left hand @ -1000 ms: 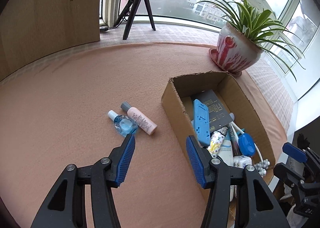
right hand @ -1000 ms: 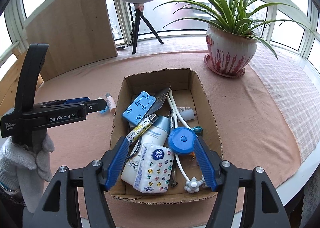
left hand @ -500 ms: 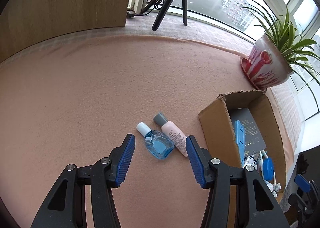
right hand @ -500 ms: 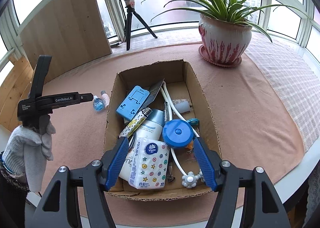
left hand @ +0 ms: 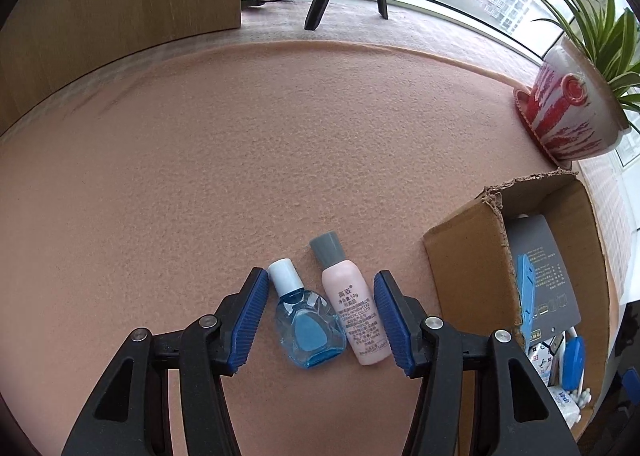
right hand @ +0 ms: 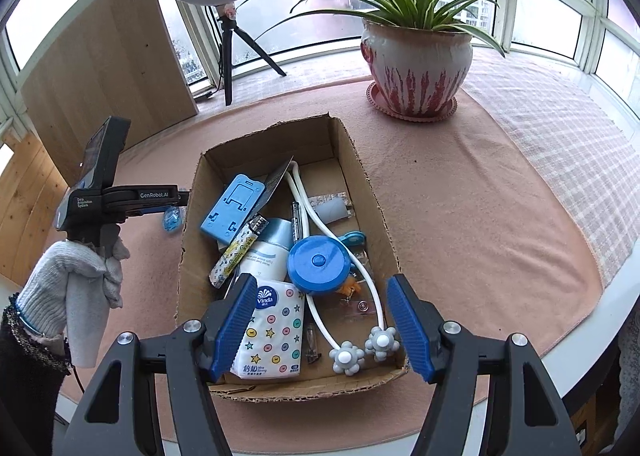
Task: Organize objects
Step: 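Move the left tool to the blue eye-drop bottle and pink lotion bottle, then grasp the blue eye-drop bottle with the left tool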
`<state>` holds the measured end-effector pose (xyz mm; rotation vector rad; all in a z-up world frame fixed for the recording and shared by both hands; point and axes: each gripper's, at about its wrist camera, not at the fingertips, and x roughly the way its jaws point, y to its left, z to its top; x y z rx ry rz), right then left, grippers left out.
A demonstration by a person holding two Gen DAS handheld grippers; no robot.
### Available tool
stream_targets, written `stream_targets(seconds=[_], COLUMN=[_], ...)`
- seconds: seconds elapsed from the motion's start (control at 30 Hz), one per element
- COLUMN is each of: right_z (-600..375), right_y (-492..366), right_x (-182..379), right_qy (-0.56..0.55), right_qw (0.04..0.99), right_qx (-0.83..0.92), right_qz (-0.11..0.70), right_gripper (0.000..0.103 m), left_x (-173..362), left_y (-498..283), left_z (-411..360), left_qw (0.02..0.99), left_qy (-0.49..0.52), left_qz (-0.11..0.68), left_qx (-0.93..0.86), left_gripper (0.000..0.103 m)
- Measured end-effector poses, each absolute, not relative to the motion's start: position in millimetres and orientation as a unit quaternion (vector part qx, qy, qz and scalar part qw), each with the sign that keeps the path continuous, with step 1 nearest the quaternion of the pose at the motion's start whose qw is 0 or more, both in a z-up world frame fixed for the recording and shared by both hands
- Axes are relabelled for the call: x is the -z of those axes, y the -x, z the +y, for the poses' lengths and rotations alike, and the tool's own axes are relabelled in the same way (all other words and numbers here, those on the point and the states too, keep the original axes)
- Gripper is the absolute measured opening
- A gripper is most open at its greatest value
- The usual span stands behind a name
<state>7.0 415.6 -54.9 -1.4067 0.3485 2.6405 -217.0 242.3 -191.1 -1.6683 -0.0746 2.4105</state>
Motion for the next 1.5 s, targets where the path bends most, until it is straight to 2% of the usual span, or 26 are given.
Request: stream_targets(seconds=[0.07,0.23,0.57,0.97,1.07,1.2,1.5], right_z=[415,406,374,290,268,244,215], right_y=[-7,-3,7,23,24,26,29], right_x=[56,57,51,48,51,56,72], right_qy=[0.467,0.471,0.469,0.473,0.478,0.485,0.506], right_qw=[0.065,0.058,0.031,-0.04,-0.052,-0.066,-0.083], right_qx=[-0.875,-0.873,-0.877,-0.877,-0.875,-0.87,-0.857], right_qz=[0.115,0.111,0.104,0.067,0.058,0.05,0.052], right_gripper=[0.064,0.064,0.064,0.064,0.064,0.064,0.064], left_x=[191,192,192,189,188,182,179], left_y=[214,206,160,96,82,70,44], left_z=[243,235,184,115,101,78,51], left_qw=[0.107,0.111,0.101,0.081,0.083,0.072,0.088], left_qy=[0.562,0.554,0.547,0.553,0.552,0.547,0.543], left_qz=[-0.019,-0.014,-0.043,-0.071,-0.074,-0.101,-0.113], left_qx=[-0.82,-0.825,-0.83,-0.826,-0.826,-0.828,-0.827], left_gripper=[0.058,0.049,0.048,0.044,0.045,0.058,0.057])
